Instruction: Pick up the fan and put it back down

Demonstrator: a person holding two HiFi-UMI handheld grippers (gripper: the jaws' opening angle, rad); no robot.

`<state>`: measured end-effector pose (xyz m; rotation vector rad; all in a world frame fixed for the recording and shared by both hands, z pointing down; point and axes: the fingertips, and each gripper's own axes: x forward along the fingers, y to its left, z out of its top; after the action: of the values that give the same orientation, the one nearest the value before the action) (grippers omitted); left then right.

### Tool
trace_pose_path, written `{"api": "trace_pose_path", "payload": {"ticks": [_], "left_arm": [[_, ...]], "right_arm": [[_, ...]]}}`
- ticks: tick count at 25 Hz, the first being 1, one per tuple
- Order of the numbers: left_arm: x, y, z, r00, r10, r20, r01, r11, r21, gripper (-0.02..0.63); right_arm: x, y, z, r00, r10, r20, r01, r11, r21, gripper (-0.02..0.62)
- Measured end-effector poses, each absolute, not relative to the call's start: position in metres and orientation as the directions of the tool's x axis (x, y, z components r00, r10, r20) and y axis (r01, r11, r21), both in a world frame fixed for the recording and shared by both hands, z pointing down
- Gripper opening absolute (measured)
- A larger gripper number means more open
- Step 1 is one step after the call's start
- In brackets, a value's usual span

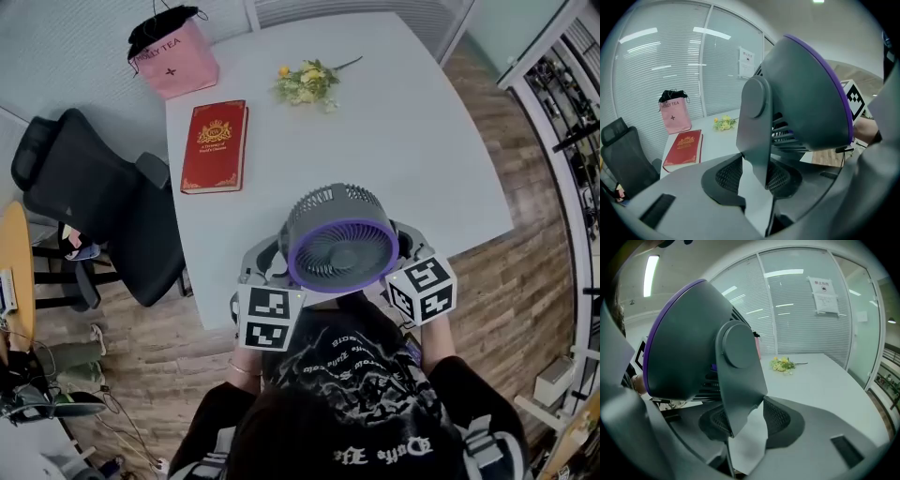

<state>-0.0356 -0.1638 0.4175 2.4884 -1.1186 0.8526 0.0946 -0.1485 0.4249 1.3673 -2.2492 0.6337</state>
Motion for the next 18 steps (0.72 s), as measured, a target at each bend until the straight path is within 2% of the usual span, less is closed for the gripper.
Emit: {"api": "trace_pose_path", "payload": {"ticks": [6,18], "left_arm": [[0.004,-0.201,0.408,0.511,-0.620,0.595,-0.750,-0.660,-0.044,0.124],[0.087,-0.269,0.399,0.527,-0.633,0.567,-0.754,-0.656,-0.032,0.124]], "right_arm": [[0.134,-0.186,0.412,-0.408,-0.728,0.551,-0.902,0.416,-0.117,0.155],[0.217,-0.253,0.401,-0.397,-0.752,0.526,-0.905,0.415,-0.091,0.156]]}}
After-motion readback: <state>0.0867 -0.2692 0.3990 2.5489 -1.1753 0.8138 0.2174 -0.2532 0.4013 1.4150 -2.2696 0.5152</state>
